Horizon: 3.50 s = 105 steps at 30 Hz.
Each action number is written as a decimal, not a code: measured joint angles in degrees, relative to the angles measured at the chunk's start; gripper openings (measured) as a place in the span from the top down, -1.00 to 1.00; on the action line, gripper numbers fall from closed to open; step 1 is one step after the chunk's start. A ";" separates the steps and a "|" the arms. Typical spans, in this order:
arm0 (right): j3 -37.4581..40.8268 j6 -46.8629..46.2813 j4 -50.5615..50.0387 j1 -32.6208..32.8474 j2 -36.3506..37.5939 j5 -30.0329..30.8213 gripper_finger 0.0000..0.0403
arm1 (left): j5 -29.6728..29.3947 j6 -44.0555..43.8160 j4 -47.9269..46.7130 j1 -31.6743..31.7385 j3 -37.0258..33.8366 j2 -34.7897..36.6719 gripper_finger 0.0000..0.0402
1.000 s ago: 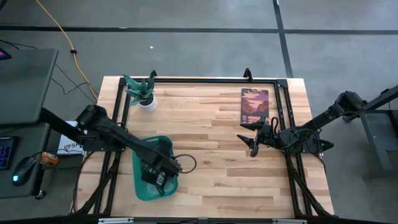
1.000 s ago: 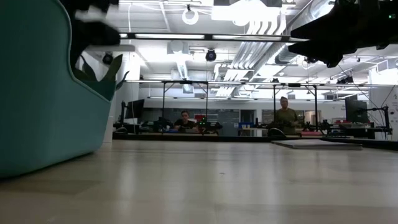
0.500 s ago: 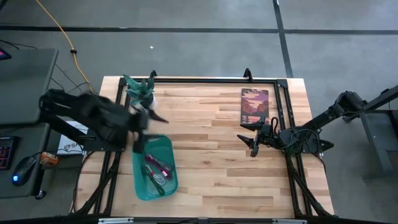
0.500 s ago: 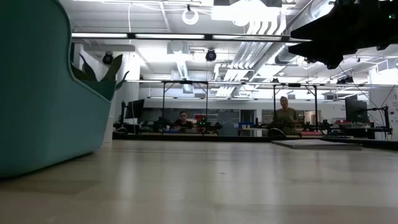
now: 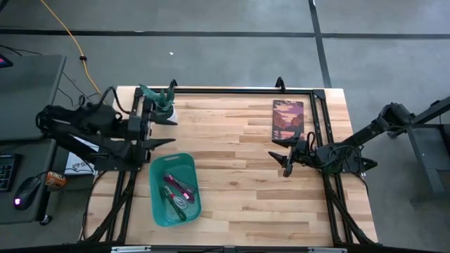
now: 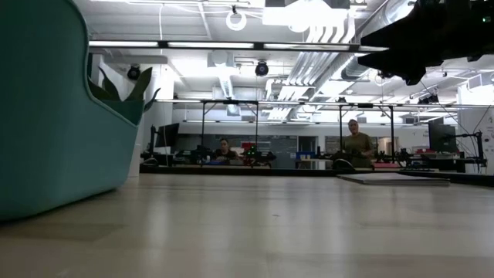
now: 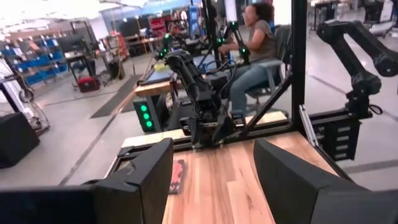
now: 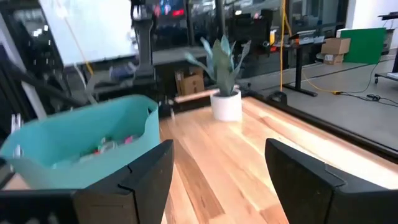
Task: Pick and place USB-C Cables
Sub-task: Return to Home Position
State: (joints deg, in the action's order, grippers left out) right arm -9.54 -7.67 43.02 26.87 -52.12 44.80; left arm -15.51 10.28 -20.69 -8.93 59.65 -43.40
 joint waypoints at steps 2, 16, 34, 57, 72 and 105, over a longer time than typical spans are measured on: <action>0.00 0.40 2.08 -0.01 0.00 0.32 -0.21 | 0.31 0.12 3.92 0.24 -4.43 2.01 -0.01; -2.73 9.19 7.25 -5.92 0.14 -0.24 -0.21 | 6.59 -1.64 37.70 5.00 -32.93 10.02 -0.01; -29.32 7.68 -56.08 -25.17 13.41 -15.50 -0.21 | 14.08 -4.57 32.25 8.92 -32.93 12.98 -0.01; -25.18 3.57 -56.56 -26.60 27.74 -21.03 -0.21 | 18.49 -2.08 33.96 10.91 -37.34 13.00 0.62; -25.18 -0.87 -57.08 -26.58 27.71 -21.31 -0.21 | 18.53 -9.70 50.52 16.63 -57.12 20.08 1.00; -12.74 -3.42 -57.00 -21.40 35.96 -28.38 0.89 | 26.80 -14.16 45.78 23.54 -58.98 24.96 1.00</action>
State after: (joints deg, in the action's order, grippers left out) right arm -22.28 -11.08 -13.98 5.48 -16.16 16.42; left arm 11.29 -3.88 25.08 14.61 0.67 -18.44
